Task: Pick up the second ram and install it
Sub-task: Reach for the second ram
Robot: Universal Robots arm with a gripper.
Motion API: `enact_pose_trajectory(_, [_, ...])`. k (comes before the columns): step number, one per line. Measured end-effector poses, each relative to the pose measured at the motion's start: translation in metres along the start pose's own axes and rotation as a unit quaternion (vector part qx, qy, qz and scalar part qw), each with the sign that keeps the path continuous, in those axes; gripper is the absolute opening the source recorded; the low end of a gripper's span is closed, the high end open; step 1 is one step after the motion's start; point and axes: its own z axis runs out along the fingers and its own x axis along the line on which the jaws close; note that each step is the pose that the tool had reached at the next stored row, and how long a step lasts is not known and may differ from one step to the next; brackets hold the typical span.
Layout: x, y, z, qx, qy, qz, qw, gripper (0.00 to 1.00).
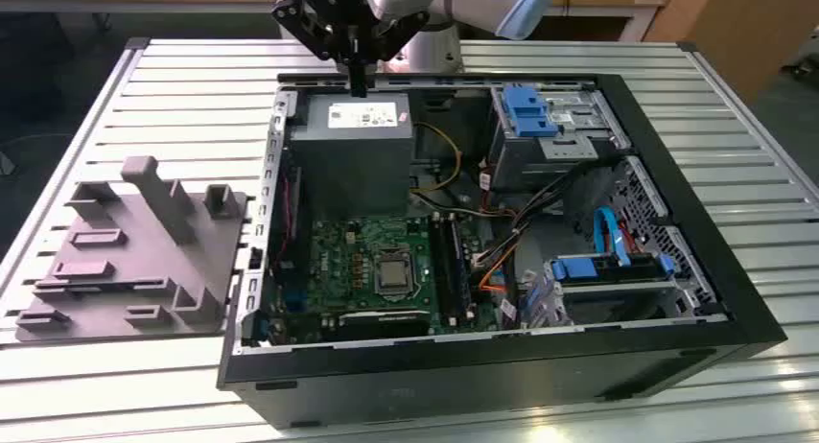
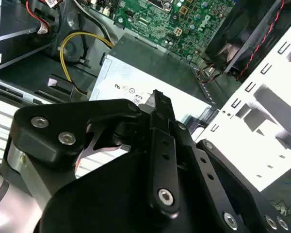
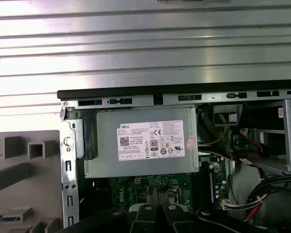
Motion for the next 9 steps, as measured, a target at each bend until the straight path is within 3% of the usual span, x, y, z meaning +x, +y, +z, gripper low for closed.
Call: enact_pose_trajectory(9, [0.0000,0.0000,0.0000,0.0000,0.0000,0.000,1.0000,0.10])
